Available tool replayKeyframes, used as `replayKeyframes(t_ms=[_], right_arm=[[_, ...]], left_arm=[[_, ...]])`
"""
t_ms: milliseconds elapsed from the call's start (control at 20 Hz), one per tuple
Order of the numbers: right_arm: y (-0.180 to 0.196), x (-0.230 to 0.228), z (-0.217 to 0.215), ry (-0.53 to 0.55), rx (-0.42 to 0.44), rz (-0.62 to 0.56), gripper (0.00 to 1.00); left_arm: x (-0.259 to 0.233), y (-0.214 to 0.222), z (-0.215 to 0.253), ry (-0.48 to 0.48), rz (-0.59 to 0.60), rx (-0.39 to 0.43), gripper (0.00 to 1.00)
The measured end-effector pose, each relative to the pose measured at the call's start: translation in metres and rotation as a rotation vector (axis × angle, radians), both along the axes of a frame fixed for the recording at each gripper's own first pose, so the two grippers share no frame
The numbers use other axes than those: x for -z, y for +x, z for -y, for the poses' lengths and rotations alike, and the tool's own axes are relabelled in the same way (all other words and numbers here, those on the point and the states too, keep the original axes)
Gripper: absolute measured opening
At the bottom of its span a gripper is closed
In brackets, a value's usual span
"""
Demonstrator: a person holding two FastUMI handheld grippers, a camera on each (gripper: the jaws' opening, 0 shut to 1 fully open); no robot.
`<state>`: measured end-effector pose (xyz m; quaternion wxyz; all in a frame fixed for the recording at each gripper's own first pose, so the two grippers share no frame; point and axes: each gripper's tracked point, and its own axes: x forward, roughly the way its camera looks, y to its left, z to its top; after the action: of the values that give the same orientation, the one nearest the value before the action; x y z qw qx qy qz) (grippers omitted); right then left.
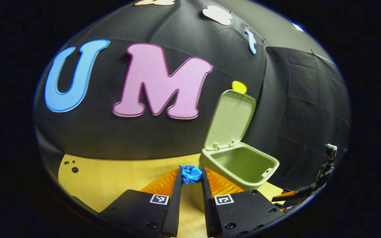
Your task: Press the lid of the desktop garbage bin to open it, pick up the crumpled paper on the desktop and throw it into the bin, then pick up the pop can on the desktop and drop it into the bin, and finally close the garbage bin lid.
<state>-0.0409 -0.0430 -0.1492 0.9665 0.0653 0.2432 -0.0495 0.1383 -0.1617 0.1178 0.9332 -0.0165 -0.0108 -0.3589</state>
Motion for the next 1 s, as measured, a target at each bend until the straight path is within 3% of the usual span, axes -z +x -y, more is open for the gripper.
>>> replayKeyframes(t_ms=[350,800,900,1000], right_arm=[[-0.010,0.001,0.008,-0.040,0.016,-0.002,0.99],[-0.018,0.012,0.008,-0.027,0.023,-0.037,0.99],[-0.018,0.012,0.007,-0.034,0.022,-0.039,0.99],[-0.017,0.013,0.006,-0.037,0.020,-0.042,0.99]], left_arm=[[0.005,-0.026,0.081,0.014,-0.034,0.186,0.36],[0.023,-0.024,0.107,0.026,-0.112,0.233,0.36],[0.027,-0.022,0.108,0.025,-0.110,0.229,0.41],[0.026,-0.022,0.106,0.035,-0.093,0.224,0.55]])
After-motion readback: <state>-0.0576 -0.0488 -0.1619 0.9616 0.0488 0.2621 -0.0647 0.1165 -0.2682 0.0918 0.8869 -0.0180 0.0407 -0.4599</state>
